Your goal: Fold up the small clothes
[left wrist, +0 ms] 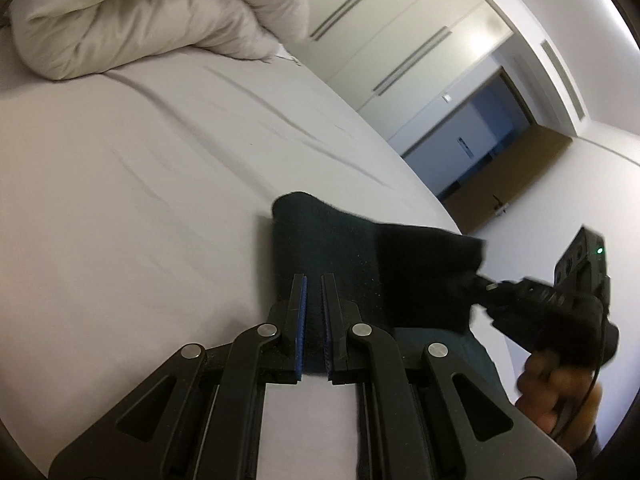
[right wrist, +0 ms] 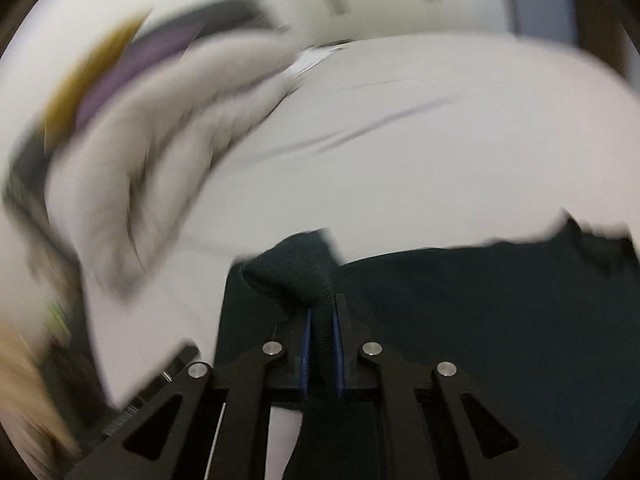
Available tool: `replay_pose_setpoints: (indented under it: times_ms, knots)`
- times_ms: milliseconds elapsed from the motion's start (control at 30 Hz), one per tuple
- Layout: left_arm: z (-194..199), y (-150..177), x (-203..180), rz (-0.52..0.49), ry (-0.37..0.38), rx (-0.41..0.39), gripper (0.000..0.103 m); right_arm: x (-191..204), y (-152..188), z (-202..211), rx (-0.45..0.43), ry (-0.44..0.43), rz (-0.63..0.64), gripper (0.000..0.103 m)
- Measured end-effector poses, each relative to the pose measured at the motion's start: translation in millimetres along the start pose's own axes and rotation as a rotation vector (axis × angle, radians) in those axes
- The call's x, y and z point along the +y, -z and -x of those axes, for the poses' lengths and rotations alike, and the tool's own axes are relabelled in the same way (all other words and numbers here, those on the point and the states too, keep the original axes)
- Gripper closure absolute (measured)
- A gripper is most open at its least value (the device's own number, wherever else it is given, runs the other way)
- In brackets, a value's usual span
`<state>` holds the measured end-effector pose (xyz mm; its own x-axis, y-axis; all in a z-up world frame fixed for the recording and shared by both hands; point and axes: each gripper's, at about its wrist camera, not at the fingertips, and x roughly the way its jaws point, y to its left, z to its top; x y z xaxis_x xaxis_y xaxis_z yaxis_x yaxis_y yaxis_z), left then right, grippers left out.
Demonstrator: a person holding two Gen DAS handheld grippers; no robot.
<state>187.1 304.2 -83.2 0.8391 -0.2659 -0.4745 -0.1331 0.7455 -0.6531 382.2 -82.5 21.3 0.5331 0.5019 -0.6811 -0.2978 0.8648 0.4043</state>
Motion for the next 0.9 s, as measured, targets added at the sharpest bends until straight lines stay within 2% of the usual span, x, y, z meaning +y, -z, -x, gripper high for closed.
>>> replay_pose_setpoints:
  times_ms: [67,167,233,267,333,400,533,567,600,633,667,700,733,767,900]
  knots:
    - [-3,2,-5,-0.023,0.004,0.006,0.096,-47,-4,23,-0.035,-0.038,-0.145,0.094]
    - [-12,7,-13,-0.055,0.011,0.044,0.094,-111,6,44,-0.060,-0.029,-0.329,0.093]
    - [-21,10,-16,-0.064,0.011,0.073,0.090,-146,20,44,-0.030,-0.035,-0.440,0.087]
    - [-25,12,-17,-0.066,0.015,0.090,0.089,-153,26,42,-0.017,-0.033,-0.471,0.081]
    - [-32,16,-19,-0.070,0.017,0.112,0.089,-165,39,35,0.028,-0.055,-0.539,0.032]
    - [-35,18,-21,-0.077,0.014,0.118,0.089,-165,46,31,0.011,-0.116,-0.571,0.027]
    - [-41,22,-20,-0.068,0.016,0.126,0.085,-155,39,21,0.037,-0.079,-0.520,0.027]
    - [-41,22,-20,-0.063,0.015,0.128,0.077,-152,36,16,0.051,-0.063,-0.503,0.027]
    - [-42,22,-19,-0.057,0.013,0.129,0.065,-154,34,16,0.058,-0.054,-0.491,0.028]
    - [-43,23,-19,-0.053,0.012,0.126,0.053,-153,32,12,0.068,-0.044,-0.473,0.033]
    - [-41,23,-19,-0.051,0.010,0.109,0.030,-151,30,6,0.088,-0.024,-0.440,0.040]
    - [-38,22,-20,-0.052,0.009,0.082,0.022,-153,30,5,0.102,-0.011,-0.419,0.058]
    - [-34,19,-20,-0.053,0.011,0.055,0.020,-151,30,-1,0.125,0.020,-0.390,0.080]
    - [-31,18,-20,-0.055,0.018,0.033,0.017,-149,29,-3,0.138,0.053,-0.372,0.089]
    - [-29,16,-18,-0.034,0.021,0.020,0.016,-156,34,19,0.084,0.055,-0.397,0.093]
